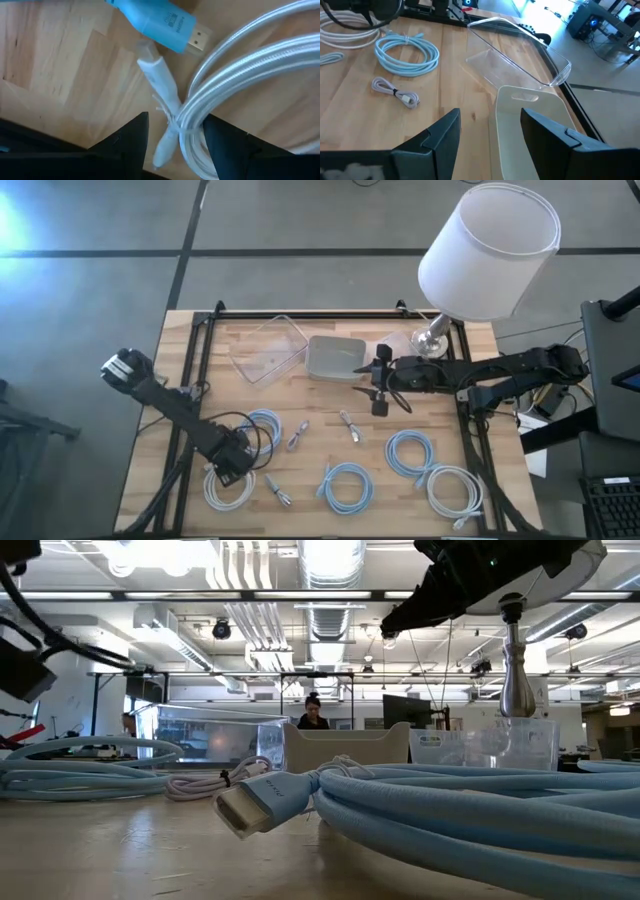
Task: Pick & Place USB Port
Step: Put the left white HDMI cable into the left transparent bin
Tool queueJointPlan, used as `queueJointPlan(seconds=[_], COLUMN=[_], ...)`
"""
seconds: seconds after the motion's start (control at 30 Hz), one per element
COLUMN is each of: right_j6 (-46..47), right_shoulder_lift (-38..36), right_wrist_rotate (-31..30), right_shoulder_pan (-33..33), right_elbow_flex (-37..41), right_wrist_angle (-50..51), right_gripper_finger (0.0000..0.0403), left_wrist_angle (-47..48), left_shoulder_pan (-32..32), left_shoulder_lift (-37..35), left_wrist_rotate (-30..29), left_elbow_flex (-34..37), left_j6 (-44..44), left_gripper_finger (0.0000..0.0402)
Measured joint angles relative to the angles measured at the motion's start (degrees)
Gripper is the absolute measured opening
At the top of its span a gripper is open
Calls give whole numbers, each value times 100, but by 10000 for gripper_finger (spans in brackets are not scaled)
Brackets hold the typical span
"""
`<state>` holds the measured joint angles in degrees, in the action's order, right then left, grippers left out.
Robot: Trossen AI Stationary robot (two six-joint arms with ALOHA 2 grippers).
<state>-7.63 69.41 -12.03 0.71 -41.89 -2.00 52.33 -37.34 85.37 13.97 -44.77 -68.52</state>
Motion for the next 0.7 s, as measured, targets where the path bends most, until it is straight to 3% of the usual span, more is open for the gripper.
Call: queueJointPlan(seconds=[0.23,0.5,0.7], right_j6=[14,5,-5], right_shoulder_lift=[0,0,0], right_wrist_rotate=[0,0,0], right_shoulder_pan=[0,0,0], right_elbow_flex=[2,4,4], right_wrist_angle=[4,7,7], right_gripper_finger=[205,205,205], left_wrist_angle=[-339,-137,783], left_shoulder_pan=[4,0,0], left_shoulder_lift=[405,314,-164], left_wrist_rotate=[141,318,315], left_elbow_flex=[2,-59,-608], left_j6=[744,834,99], left_gripper_finger=[175,46,46])
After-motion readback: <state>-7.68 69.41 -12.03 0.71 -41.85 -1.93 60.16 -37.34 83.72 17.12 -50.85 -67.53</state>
